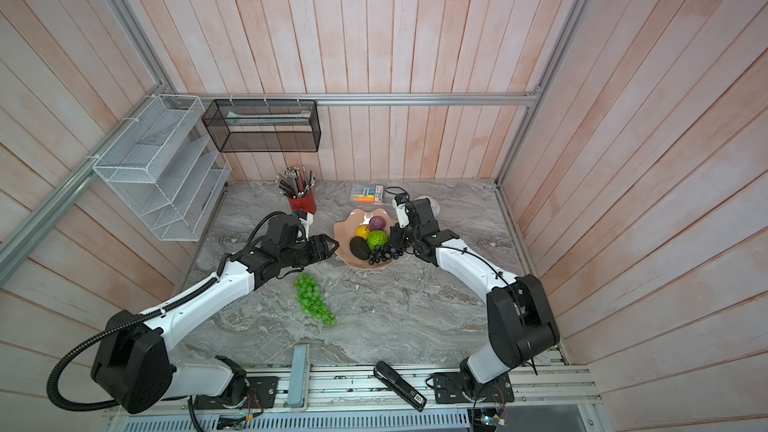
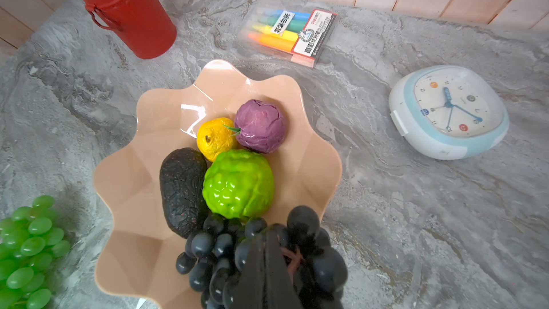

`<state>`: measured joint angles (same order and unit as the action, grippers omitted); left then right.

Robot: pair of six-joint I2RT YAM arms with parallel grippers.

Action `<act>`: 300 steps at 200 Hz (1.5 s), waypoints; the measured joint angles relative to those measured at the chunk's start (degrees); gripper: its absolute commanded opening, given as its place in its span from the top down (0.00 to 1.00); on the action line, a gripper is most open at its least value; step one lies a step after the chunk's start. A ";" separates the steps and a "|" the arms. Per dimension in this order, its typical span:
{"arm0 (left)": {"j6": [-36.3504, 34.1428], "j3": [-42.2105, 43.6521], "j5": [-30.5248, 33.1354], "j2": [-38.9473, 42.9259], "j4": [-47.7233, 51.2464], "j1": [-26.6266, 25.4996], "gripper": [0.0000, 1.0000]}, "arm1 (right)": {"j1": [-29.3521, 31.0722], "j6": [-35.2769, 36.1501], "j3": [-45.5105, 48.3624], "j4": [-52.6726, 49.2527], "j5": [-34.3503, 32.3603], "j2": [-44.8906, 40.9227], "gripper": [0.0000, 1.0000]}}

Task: Place and organize the fake fruits in the fruit bowl
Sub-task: 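Lower the black grapes into the bowl edge nearest the robot and release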

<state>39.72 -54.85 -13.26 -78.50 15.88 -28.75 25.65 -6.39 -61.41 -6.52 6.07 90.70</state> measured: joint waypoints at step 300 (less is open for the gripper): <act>1.46 3.72 -0.20 4.42 5.88 0.26 0.31 | -2.10 5.97 -10.32 0.90 2.29 12.44 0.45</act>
<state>41.19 -51.13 -13.45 -74.08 21.76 -28.49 23.55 -0.43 -71.72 -5.63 8.36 103.13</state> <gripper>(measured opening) 0.687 0.508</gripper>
